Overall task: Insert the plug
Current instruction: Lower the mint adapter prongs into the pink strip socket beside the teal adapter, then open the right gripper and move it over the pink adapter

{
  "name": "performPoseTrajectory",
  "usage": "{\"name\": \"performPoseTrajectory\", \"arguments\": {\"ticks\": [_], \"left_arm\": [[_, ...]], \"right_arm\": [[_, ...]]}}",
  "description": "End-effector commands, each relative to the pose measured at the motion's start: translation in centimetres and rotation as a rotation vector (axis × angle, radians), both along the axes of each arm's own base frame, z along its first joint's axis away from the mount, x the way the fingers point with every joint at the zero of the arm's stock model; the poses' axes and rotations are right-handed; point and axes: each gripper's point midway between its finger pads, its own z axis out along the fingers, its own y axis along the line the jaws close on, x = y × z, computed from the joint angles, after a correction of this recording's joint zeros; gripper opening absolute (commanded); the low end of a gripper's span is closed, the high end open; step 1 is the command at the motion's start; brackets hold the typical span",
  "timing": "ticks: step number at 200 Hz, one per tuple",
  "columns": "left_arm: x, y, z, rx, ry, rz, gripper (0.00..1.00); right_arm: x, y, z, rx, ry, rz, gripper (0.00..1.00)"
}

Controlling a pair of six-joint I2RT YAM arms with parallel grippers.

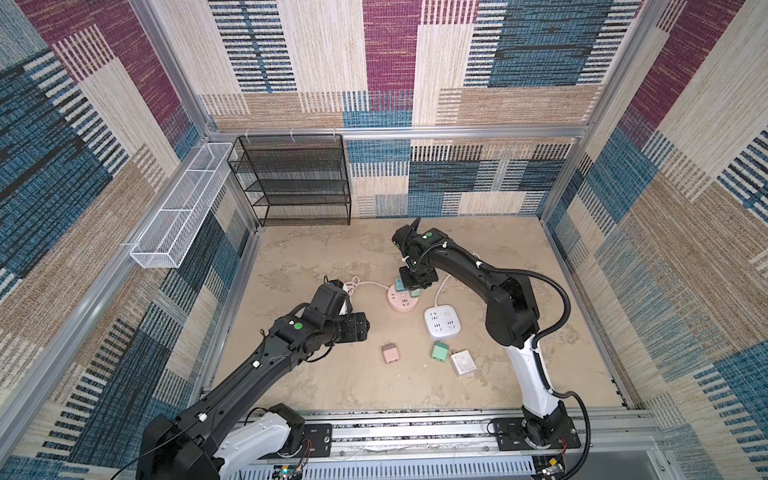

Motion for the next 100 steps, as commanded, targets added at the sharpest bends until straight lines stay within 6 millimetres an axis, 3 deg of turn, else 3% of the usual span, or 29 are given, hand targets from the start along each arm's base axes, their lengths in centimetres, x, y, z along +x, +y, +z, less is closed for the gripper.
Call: {"name": "performPoseTrajectory", "arguments": {"ticks": [1, 31, 77, 100], "left_arm": [[0.6, -0.2, 0.1, 0.008, -0.028, -0.013, 0.81], [0.6, -0.3, 0.3, 0.001, -0.031, -0.017, 0.81], [0.3, 0.1, 0.6, 0.002, -0.035, -0.007, 0.81], [0.1, 0.3, 0.8, 0.0, -0.038, 0.004, 0.81]], "right_arm": [[-0.9, 0.2, -2.7, -0.029, 0.053, 0.014, 0.0], [-1.4, 0.0, -3.4, -0.034, 0.062, 0.009, 0.0], [-1.1, 0.0, -2.5, -0.026, 0.039, 0.009, 0.0], [-0.9, 0.2, -1.7, -0.013, 0.023, 0.014, 0.1]]}}
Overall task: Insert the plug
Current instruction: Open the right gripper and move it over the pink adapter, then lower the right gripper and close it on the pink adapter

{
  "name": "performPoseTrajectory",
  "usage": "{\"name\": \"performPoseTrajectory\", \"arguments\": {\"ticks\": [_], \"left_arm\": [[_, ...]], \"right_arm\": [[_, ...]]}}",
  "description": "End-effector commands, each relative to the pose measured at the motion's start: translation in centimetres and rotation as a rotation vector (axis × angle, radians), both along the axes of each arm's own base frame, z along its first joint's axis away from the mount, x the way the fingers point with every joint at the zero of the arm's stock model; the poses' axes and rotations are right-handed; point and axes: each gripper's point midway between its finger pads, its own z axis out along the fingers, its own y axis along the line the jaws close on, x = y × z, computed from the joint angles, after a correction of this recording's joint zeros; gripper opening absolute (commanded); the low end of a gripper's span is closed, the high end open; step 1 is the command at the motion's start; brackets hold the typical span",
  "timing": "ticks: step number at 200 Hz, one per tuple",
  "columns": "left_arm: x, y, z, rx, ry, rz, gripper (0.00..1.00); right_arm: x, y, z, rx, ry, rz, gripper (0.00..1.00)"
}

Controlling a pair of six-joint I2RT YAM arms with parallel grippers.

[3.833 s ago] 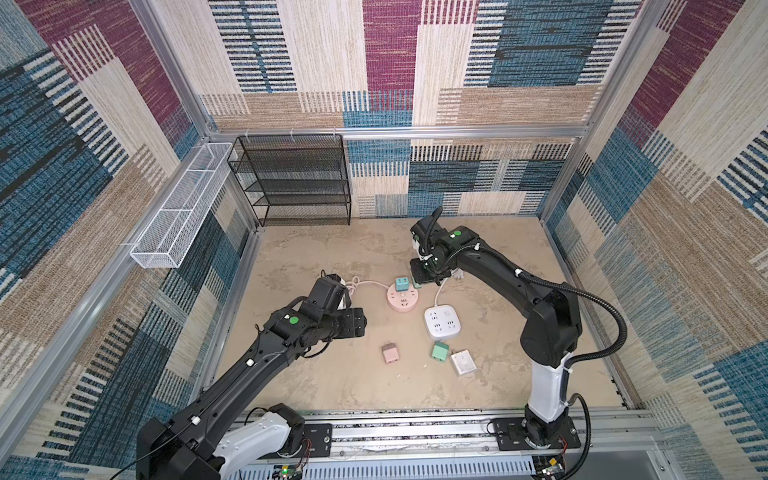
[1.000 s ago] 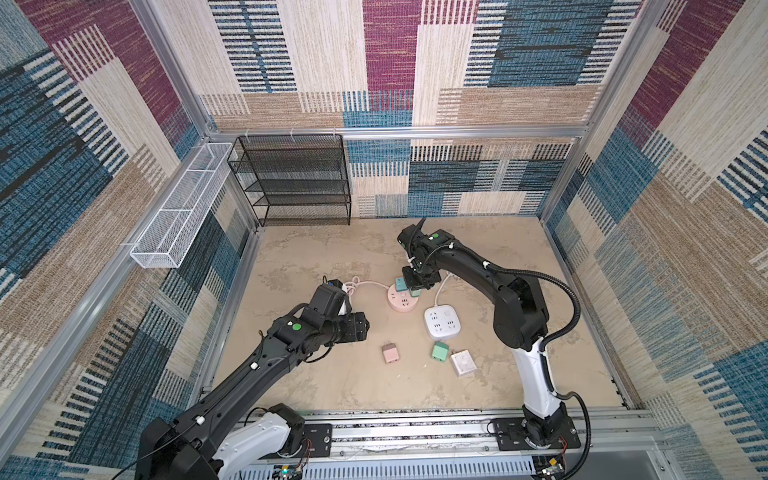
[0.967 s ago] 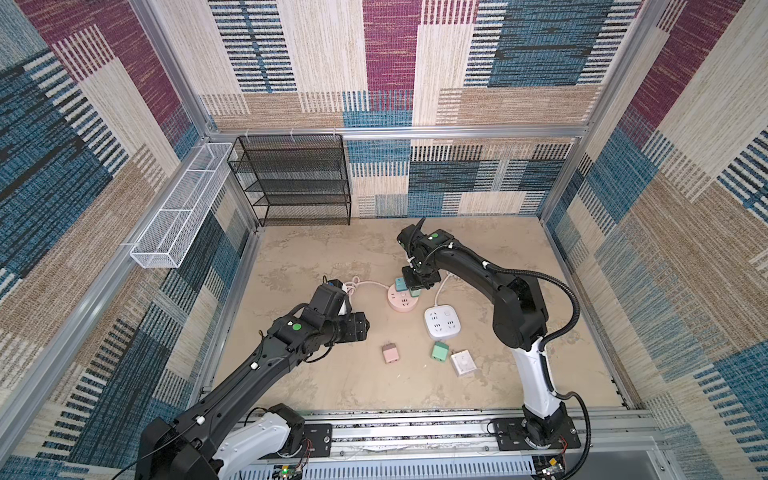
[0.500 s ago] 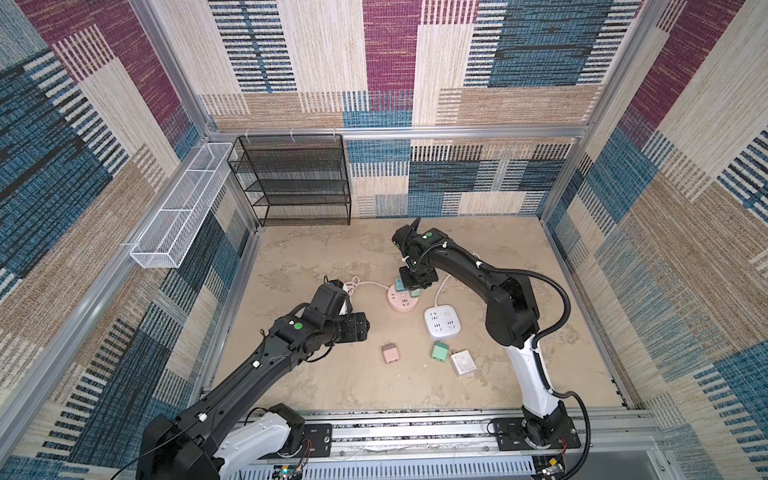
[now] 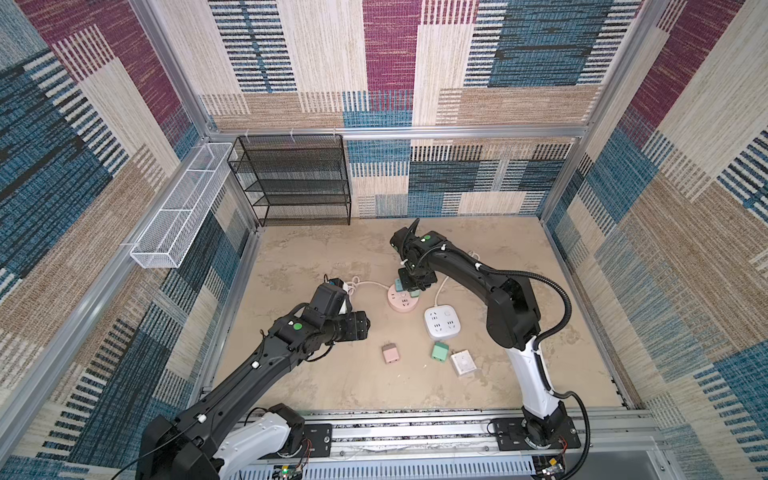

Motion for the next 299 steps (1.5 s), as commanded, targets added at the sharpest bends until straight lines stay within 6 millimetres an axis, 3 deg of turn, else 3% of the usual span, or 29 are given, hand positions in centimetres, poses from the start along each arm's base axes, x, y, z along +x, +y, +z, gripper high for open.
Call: {"name": "performPoseTrajectory", "arguments": {"ticks": [1, 102, 163, 183, 210, 216, 220, 233, 265, 299], "left_arm": [[-0.1, 0.5, 0.2, 0.014, -0.01, 0.009, 0.81], [-0.6, 0.7, 1.5, -0.011, -0.03, 0.023, 0.8], [-0.9, 0.8, 1.5, -0.019, -0.029, 0.025, 0.8], [-1.0, 0.9, 1.4, -0.021, -0.028, 0.029, 0.8], [-0.9, 1.3, 1.2, -0.024, -0.047, 0.058, 0.82], [-0.8, 1.3, 1.2, -0.025, -0.055, 0.057, 0.83], [-0.8, 1.3, 1.2, -0.026, -0.06, 0.054, 0.92], [-0.8, 1.5, 1.0, -0.018, -0.072, 0.054, 1.0], [-0.7, 1.6, 1.4, -0.046, -0.139, 0.051, 1.0], [-1.2, 3.6, 2.5, -0.087, -0.193, 0.17, 1.0]], "right_arm": [[-0.7, 0.2, -1.5, 0.0, 0.05, 0.015, 0.11], [0.5, 0.4, 3.1, 0.052, -0.073, -0.012, 0.43], [-0.3, -0.1, 5.2, 0.092, -0.114, -0.015, 0.45], [-1.8, 0.4, 6.1, 0.134, -0.159, 0.014, 0.45], [-5.2, 2.8, 8.2, 0.172, -0.284, 0.103, 0.45], [-6.4, 3.1, 7.7, 0.162, -0.295, 0.119, 0.45], [-7.3, 3.5, 7.6, 0.164, -0.303, 0.124, 0.45], [-9.5, 4.6, 7.3, 0.19, -0.294, 0.131, 0.45], [-13.1, 6.7, 7.1, 0.267, -0.284, 0.136, 0.44], [-14.6, 7.3, 7.4, 0.338, -0.263, 0.121, 0.44]]}}
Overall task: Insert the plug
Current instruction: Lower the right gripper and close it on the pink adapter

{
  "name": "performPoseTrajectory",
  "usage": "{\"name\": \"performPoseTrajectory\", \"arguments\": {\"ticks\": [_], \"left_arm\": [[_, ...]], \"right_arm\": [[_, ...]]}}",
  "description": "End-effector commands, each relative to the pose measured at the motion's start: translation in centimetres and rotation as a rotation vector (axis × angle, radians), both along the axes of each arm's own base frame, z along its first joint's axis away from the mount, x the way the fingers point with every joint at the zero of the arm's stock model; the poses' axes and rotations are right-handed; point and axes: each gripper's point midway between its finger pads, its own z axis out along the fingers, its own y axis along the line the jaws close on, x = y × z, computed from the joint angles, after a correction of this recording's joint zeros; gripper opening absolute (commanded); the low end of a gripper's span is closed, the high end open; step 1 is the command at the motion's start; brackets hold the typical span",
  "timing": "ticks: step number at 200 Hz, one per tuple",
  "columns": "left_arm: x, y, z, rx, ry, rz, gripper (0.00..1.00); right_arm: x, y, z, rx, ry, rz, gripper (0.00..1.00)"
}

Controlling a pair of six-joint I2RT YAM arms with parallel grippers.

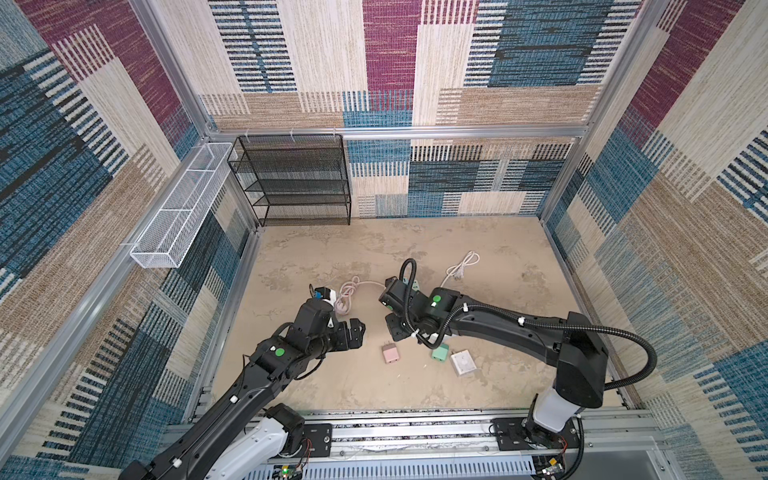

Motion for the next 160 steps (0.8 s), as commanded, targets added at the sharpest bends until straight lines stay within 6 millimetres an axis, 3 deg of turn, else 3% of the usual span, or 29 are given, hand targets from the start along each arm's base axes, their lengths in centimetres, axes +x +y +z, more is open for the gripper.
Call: {"name": "performPoseTrajectory", "arguments": {"ticks": [1, 21, 46, 78, 121, 160], "left_arm": [[0.5, 1.3, 1.4, -0.041, -0.057, 0.099, 1.0], [-0.1, 2.6, 2.1, -0.017, -0.069, 0.139, 0.99], [-0.3, 2.3, 2.4, -0.009, -0.068, 0.102, 1.0], [-0.3, 1.5, 1.0, 0.001, 0.006, 0.07, 0.98], [-0.1, 1.2, 0.3, -0.001, 0.038, 0.067, 0.98], [-0.1, 1.6, -0.4, 0.028, 0.068, 0.076, 0.98]], "right_arm": [[0.1, 1.3, 1.3, 0.114, -0.013, -0.046, 0.44], [-0.7, 1.7, 1.0, 0.16, 0.014, -0.033, 0.44], [-1.6, 1.5, -1.0, 0.142, 0.068, -0.035, 0.45], [-3.0, 1.8, -3.5, 0.088, 0.102, -0.008, 0.6], [-3.7, 1.1, -6.3, -0.005, 0.121, -0.033, 0.59], [-3.9, 1.0, -7.6, -0.028, 0.131, -0.028, 0.59]]}}
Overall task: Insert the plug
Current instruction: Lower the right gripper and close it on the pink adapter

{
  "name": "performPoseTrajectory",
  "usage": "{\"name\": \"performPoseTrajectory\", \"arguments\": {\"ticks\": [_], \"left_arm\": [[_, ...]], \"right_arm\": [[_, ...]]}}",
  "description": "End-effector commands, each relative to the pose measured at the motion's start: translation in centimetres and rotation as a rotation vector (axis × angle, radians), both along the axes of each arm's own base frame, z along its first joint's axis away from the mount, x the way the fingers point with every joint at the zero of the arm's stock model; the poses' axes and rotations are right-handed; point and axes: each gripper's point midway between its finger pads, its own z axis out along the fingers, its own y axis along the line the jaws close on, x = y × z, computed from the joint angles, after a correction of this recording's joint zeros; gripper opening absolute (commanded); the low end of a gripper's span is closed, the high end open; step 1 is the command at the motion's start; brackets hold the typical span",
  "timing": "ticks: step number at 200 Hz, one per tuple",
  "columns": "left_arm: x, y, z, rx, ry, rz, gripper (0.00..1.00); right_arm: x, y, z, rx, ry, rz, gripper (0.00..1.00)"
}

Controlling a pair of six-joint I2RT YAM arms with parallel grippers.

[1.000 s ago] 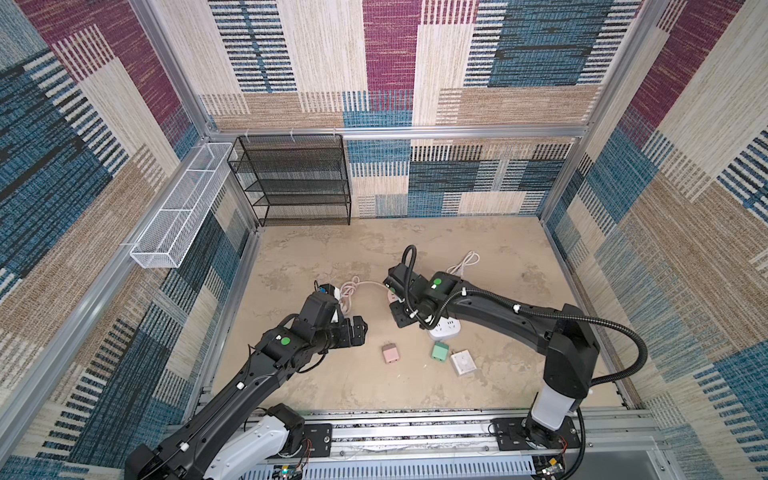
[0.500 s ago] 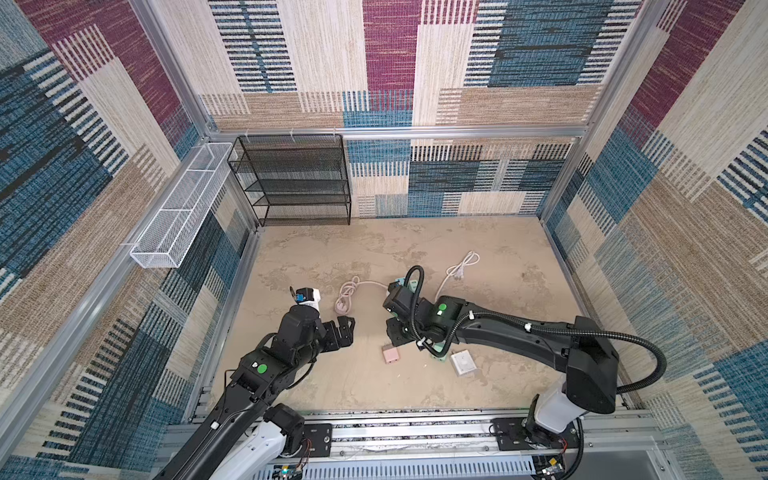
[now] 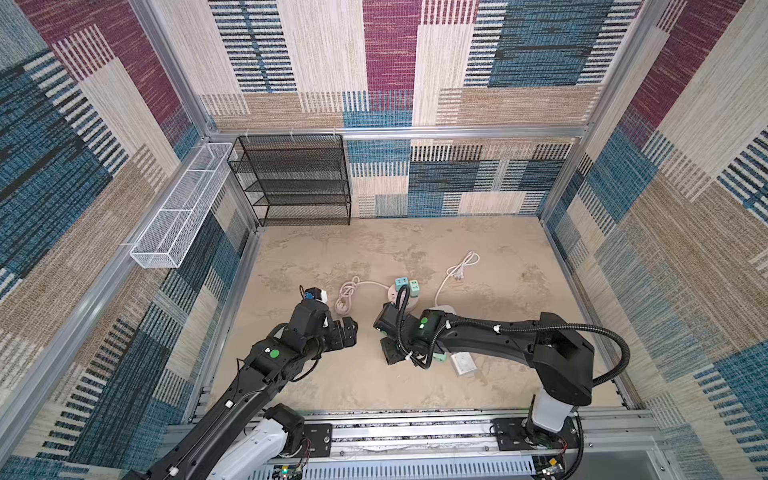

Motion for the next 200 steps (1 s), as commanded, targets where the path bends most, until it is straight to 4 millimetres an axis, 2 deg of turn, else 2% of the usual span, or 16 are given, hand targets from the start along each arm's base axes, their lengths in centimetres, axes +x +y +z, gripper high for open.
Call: {"name": "performPoseTrajectory", "arguments": {"ticks": [1, 56, 112, 200], "left_arm": [[-0.2, 0.1, -0.2, 0.008, 0.017, -0.005, 0.97], [-0.2, 0.3, 0.6, -0.022, -0.023, 0.017, 0.98], [0.0, 0.3, -0.2, -0.047, 0.011, 0.054, 0.95], [0.0, -1.5, -0.9, -0.09, 0.06, -0.025, 0.94]], "right_arm": [[0.3, 0.3, -0.3, 0.009, -0.011, -0.007, 0.59], [-0.2, 0.9, -1.0, 0.032, 0.008, 0.013, 0.58], [0.0, 1.5, -1.6, 0.03, 0.015, 0.023, 0.57], [-0.1, 1.4, -3.1, -0.003, 0.032, 0.026, 0.55]]}}
